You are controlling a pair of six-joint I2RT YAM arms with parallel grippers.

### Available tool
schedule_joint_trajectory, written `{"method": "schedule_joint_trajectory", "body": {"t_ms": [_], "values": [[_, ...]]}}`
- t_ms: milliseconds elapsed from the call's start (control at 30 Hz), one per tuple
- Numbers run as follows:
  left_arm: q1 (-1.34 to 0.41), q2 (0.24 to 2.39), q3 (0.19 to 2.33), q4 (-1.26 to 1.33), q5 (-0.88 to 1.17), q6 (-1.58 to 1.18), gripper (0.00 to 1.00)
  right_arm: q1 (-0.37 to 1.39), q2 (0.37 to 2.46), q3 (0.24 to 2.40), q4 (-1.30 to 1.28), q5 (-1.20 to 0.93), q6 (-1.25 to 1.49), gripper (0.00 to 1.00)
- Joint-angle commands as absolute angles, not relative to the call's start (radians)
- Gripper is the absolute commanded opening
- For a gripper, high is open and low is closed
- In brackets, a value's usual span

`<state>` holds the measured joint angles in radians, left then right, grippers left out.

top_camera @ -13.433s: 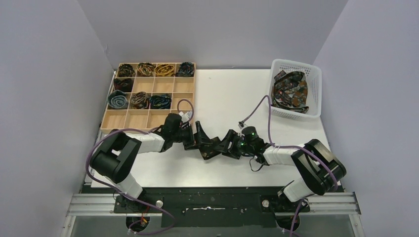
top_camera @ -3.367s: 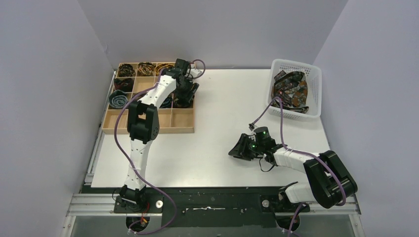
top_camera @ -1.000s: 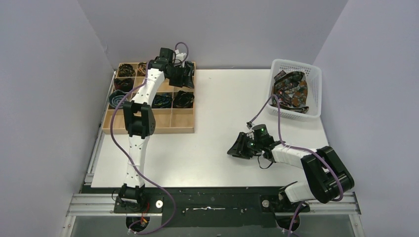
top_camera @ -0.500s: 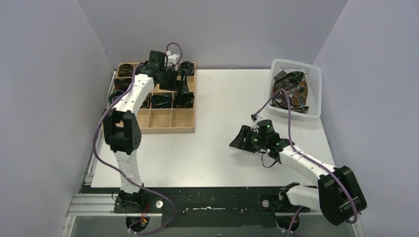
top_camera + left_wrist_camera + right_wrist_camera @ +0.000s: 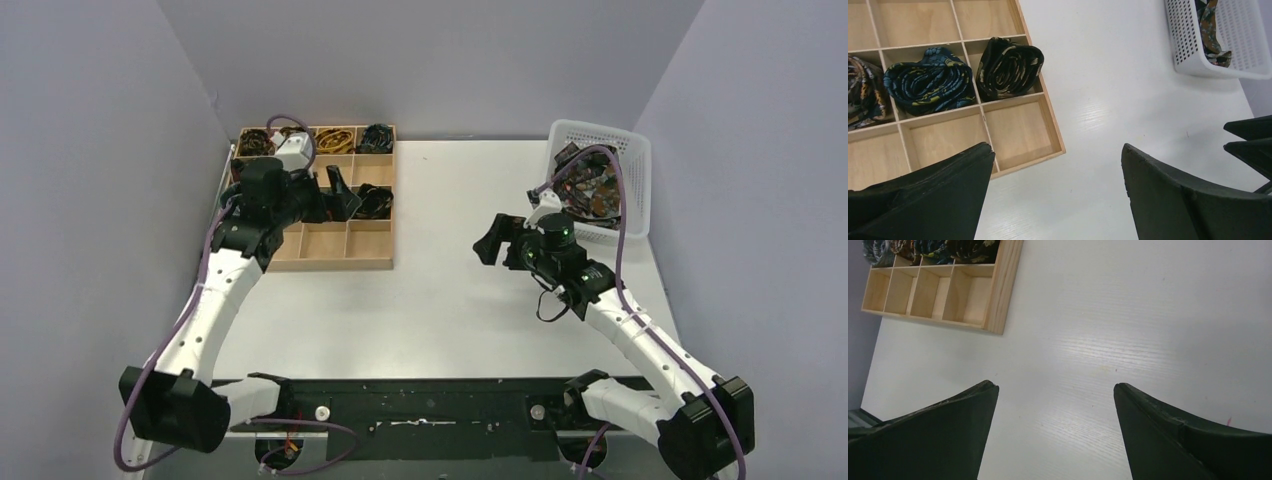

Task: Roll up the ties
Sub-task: Reset both arms

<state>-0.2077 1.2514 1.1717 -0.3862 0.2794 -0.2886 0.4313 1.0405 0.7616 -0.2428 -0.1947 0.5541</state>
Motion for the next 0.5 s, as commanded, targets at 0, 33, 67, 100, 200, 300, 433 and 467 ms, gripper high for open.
{"method": "schedule_joint_trajectory", "body": {"t_ms": [0,33,67,100,200,300,433,467], "values": [[-0.21,1.113,1.105,-0.342,0.178,-0.358,0.97,0.425,1.007,0.869,-0.299,-0.095,0.445,0.93],[-0.21,1.078,1.089,-0.351,0.154,-0.357,0.97,0.425,1.01,0.891,-0.316,-0.083,0.432,0.95],[-0.211,1.047,1.064,-0.361,0.128,-0.356,0.97,0.425,1.013,0.913,-0.332,-0.071,0.419,0.96],[-0.211,1.016,1.05,-0.379,0.096,-0.357,0.97,0.424,1.015,0.935,-0.348,-0.061,0.407,0.97],[-0.21,0.947,1.015,-0.435,0.047,-0.359,0.97,0.425,1.017,0.982,-0.382,-0.019,0.388,1.0],[-0.209,0.891,0.967,-0.469,0.025,-0.371,0.97,0.425,1.012,1.0,-0.394,0.034,0.376,1.0],[-0.209,0.848,0.941,-0.509,-0.023,-0.374,0.97,0.424,1.003,1.015,-0.408,0.09,0.367,1.0],[-0.21,0.845,0.945,-0.518,-0.036,-0.375,0.97,0.424,1.002,1.024,-0.416,0.107,0.367,1.0]]}}
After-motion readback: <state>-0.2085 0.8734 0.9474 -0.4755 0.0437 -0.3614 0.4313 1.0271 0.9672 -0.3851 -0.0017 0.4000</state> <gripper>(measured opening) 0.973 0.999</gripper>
